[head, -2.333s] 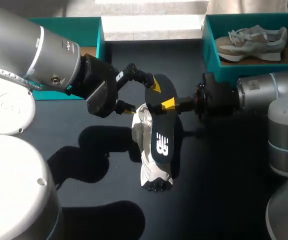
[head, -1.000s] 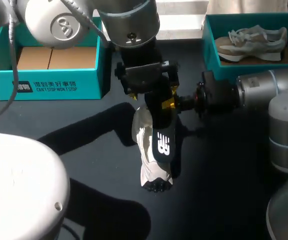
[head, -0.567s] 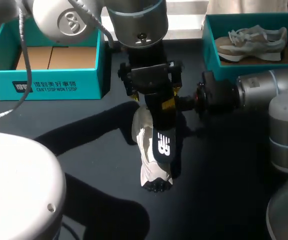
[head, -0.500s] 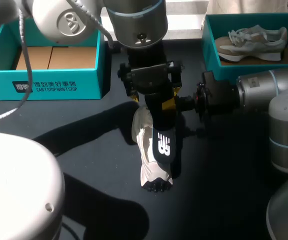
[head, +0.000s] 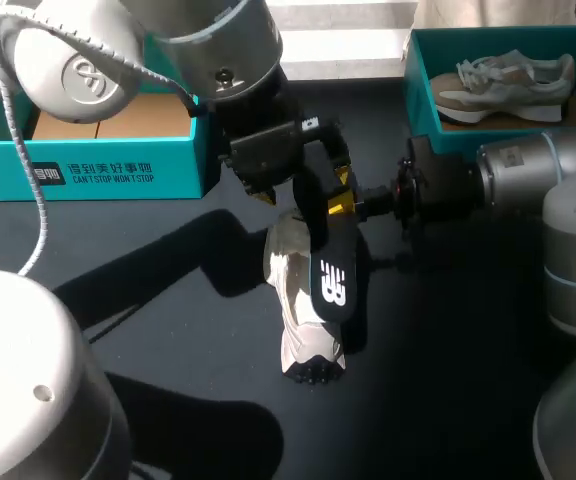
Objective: Take the shoe out of the shoebox, open the shoe tongue, remove and reinsert the insole, then place the shoe into the shoebox
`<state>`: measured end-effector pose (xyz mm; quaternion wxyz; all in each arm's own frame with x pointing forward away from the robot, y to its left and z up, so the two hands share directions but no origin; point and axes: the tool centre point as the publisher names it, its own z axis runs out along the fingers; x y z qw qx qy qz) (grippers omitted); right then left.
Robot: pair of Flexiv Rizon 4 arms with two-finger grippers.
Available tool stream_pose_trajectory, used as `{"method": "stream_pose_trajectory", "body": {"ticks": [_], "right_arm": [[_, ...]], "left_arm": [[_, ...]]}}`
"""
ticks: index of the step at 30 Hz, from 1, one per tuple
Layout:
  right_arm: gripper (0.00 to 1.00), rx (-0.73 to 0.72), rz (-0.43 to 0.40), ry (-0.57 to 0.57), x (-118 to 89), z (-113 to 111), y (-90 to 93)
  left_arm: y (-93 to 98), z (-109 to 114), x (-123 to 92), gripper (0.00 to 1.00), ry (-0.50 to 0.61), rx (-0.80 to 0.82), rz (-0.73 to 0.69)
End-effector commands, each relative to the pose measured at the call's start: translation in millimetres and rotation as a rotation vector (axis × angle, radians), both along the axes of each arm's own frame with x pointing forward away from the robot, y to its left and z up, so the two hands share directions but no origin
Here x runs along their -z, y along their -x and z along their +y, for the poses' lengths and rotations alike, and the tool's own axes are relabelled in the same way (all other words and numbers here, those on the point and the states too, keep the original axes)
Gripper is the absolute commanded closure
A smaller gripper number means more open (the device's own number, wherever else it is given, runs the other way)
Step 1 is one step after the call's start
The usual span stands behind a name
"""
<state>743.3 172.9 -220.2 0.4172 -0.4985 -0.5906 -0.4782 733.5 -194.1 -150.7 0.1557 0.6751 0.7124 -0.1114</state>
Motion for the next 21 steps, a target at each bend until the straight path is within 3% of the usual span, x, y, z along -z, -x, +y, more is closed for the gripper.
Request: {"method": "stream_pose_trajectory", "body": {"ticks": [1, 17, 21], "right_arm": [[1.0, -0.007, 0.004, 0.013, -5, -5, -0.5], [1.0, 0.001, 0.007, 0.015, -4, -10, 2.7], [1.0, -0.004, 0.01, 0.014, -3, -10, 3.0]], "left_arm": [[3.7, 36, 10, 0.0, 0.413, 0.008, -0.015], [10.8, 51, 15, 0.0, 0.734, 0.097, -0.065], [14.9, 48, 14, 0.0, 0.7, 0.167, -0.096]]}}
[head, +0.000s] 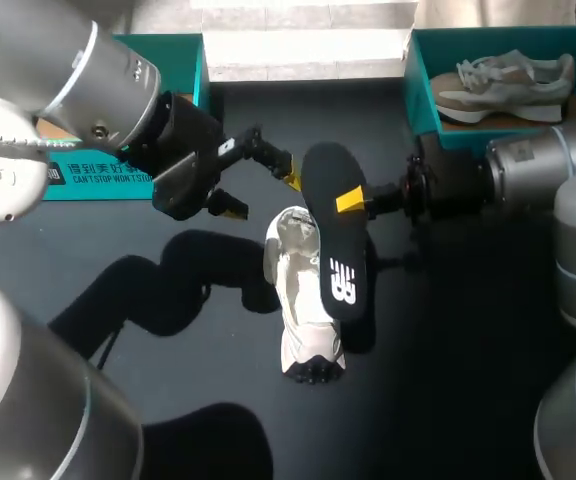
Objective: Take the shoe out of the shoebox, open the shoe tongue, remove and reinsert the insole, then place the shoe into the shoebox
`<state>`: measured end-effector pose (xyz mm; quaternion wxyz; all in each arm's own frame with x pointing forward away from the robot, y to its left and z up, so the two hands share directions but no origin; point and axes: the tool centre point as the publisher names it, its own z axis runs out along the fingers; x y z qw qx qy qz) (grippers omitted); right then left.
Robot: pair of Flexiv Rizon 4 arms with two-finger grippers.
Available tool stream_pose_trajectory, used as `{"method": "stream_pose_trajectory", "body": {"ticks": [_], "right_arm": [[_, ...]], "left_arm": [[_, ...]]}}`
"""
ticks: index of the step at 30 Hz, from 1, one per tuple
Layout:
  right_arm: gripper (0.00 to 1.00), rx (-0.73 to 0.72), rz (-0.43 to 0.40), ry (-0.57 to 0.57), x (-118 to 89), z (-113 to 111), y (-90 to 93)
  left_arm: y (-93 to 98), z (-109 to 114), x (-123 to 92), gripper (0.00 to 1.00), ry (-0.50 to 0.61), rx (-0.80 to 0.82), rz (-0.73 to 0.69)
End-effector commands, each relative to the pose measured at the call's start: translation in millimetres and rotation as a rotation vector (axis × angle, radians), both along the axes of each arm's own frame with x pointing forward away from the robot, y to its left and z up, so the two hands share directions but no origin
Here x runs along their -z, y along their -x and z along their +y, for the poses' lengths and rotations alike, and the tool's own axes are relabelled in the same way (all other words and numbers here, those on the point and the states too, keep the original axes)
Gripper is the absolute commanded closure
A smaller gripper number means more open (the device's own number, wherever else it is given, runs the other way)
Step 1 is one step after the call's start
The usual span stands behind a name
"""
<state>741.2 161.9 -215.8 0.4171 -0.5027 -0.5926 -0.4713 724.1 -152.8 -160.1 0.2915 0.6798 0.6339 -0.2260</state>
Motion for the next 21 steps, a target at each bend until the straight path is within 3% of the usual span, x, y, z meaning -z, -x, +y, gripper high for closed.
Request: {"method": "stream_pose_trajectory", "body": {"ticks": [1, 18, 21], "right_arm": [[1.0, -0.004, 0.001, 0.001, 1.5, 1.1, 0.7], [1.0, 0.008, 0.0, -0.01, 6.7, 3.5, -3.2], [1.0, 0.025, 0.007, -0.02, 3.2, 3.0, -2.5]], "left_arm": [[4.9, 6.5, 3.8, 0.0, 0.285, 0.08, -0.055], [4.9, 6.5, 3.8, 0.0, 0.285, 0.08, -0.055], [-5.0, 10.0, 13.7, 0.0, 0.373, 0.045, -0.05]]}}
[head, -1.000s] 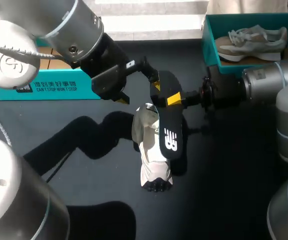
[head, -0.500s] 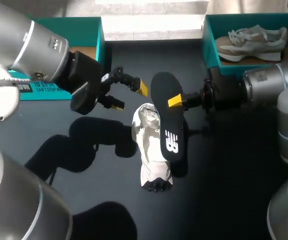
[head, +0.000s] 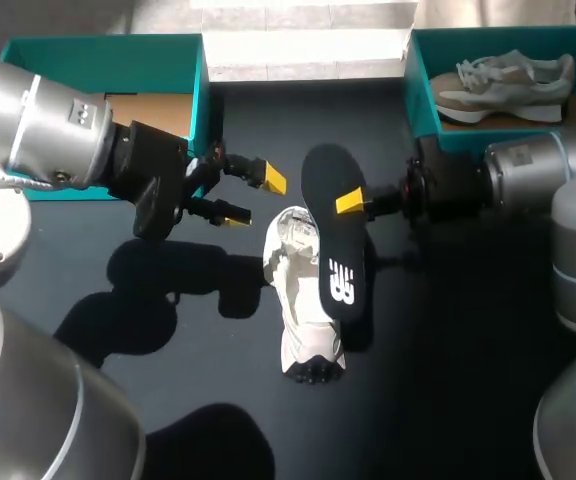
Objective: Take the shoe out of the shoebox, open the shoe tongue, remove and reinsert the insole, then place the shoe into the shoebox
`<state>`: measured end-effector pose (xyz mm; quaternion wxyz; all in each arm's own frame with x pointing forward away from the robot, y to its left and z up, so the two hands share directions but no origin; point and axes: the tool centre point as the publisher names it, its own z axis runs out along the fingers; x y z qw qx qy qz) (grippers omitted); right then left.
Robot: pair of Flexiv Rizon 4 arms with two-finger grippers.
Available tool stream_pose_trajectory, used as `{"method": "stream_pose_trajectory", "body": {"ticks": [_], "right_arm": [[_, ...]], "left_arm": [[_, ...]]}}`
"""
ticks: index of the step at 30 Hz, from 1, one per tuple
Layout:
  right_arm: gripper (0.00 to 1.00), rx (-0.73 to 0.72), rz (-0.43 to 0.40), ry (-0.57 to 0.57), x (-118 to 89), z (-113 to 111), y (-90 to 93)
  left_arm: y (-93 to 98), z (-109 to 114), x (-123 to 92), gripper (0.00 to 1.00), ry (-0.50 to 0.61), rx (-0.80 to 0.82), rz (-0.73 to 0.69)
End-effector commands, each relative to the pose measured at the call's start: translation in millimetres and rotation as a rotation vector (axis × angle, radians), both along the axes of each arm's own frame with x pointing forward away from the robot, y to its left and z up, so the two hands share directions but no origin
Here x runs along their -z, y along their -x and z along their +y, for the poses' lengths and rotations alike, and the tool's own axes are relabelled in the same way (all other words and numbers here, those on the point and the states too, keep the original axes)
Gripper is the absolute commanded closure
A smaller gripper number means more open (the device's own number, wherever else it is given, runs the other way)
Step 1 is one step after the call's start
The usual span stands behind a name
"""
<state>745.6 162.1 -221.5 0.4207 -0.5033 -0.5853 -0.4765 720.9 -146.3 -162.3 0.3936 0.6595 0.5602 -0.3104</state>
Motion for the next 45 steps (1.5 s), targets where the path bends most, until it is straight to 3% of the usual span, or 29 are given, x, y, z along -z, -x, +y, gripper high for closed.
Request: {"method": "stream_pose_trajectory", "body": {"ticks": [1, 17, 26, 28, 30, 37, 45], "right_arm": [[1.0, 0.023, 0.006, -0.006, -3, 2, 2.2], [1.0, 0.045, 0.014, -0.05, -20, 17, 9.5], [1.0, 0.029, 0.018, -0.06, -27, 28, 13.1], [1.0, 0.031, 0.021, -0.062, -26, 30, 14.4], [1.0, 0.036, 0.027, -0.066, -25, 32, 14.8], [1.0, 0.045, 0.026, -0.089, -22, 43, 16.6], [1.0, 0.047, 0.02, -0.092, -24, 45, 18.6]], "left_arm": [[-9.0, 5, 12, 0.0, 0.114, -0.031, 0.03], [-33.7, -4, 30, 0.0, 0.272, -0.104, 0.07], [-48.1, -17, 34, 0.43, 0.368, -0.073, 0.084], [-50.2, -20, 35, 0.44, 0.371, -0.076, 0.088], [-54.8, -23, 37, 0.52, 0.378, -0.087, 0.091], [-50.4, -34, 34, 0.54, 0.398, -0.082, 0.09], [-53.0, -49, 35, 0.63, 0.432, -0.086, 0.095]]}}
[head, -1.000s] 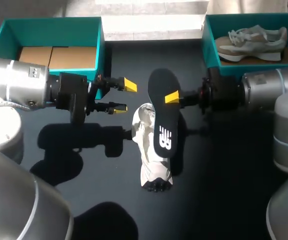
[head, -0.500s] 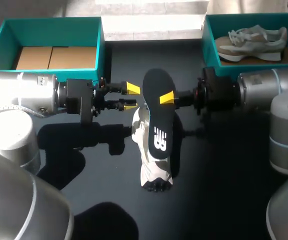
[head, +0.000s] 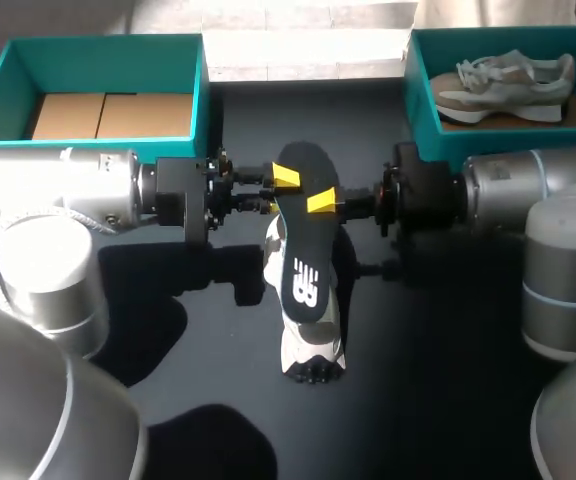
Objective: Take the shoe out of the shoebox, open the shoe tongue, remove and reinsert the insole, then place the shoe into the shoebox
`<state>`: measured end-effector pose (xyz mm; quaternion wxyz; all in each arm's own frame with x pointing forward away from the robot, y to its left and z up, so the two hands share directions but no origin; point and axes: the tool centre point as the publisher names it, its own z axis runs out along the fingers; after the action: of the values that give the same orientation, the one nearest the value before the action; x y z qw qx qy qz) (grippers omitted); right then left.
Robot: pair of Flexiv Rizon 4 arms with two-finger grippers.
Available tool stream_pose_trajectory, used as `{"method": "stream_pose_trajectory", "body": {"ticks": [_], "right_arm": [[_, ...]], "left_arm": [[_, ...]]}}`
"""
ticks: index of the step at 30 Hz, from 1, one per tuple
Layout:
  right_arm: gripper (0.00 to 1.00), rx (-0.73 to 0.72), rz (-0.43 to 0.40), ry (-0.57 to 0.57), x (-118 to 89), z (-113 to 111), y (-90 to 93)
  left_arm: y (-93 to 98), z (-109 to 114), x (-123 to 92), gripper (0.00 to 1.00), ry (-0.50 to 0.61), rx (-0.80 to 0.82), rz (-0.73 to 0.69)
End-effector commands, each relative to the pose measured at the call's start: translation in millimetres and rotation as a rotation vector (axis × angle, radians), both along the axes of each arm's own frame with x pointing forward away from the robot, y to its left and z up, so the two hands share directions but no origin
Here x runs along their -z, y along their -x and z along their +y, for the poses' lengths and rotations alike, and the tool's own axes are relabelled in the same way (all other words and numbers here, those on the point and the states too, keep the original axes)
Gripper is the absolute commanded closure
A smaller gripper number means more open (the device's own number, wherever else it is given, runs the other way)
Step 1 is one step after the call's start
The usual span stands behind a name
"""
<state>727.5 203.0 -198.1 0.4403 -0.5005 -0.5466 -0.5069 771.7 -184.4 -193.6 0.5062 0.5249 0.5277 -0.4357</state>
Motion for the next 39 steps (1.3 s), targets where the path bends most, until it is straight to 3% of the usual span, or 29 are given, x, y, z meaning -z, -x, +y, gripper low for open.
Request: {"method": "stream_pose_trajectory", "body": {"ticks": [1, 20, 23, 24, 25, 26, 35, 39], "right_arm": [[1.0, 0.005, -0.004, 0.003, -1, 4, 0.5], [1.0, 0.001, -0.004, -0.006, 1, 8, -2.8], [1.0, 0.008, -0.003, -0.008, 3, 8, -1.7], [0.85, 0.012, -0.001, -0.01, 3, 8, -1.0], [0.52, 0.019, 0.005, -0.008, 4, 7, 0.0], [0.0, 0.024, 0.004, -0.008, 4, 6, 1.4], [0.0, 0.098, -0.072, 0.101, 8, -30, 14.1], [0.0, 0.118, -0.242, 0.179, 7, -47, 14.7]], "left_arm": [[-2.2, -12, 4, 0.64, 0.013, -0.007, -0.002], [2.0, -23, 10, 1.0, 0.027, -0.018, 0.017], [0.4, -23, 11, 1.0, 0.032, -0.016, 0.022], [-0.5, -23, 11, 1.0, 0.032, -0.017, 0.023], [-1.6, -23, 12, 1.0, 0.03, -0.018, 0.025], [-2.5, -22, 12, 1.0, 0.028, -0.019, 0.026], [3.7, -1, -1, 1.0, 0.057, 0.015, 0.164], [13.1, 10, -10, 1.0, 0.073, 0.05, 0.286]]}}
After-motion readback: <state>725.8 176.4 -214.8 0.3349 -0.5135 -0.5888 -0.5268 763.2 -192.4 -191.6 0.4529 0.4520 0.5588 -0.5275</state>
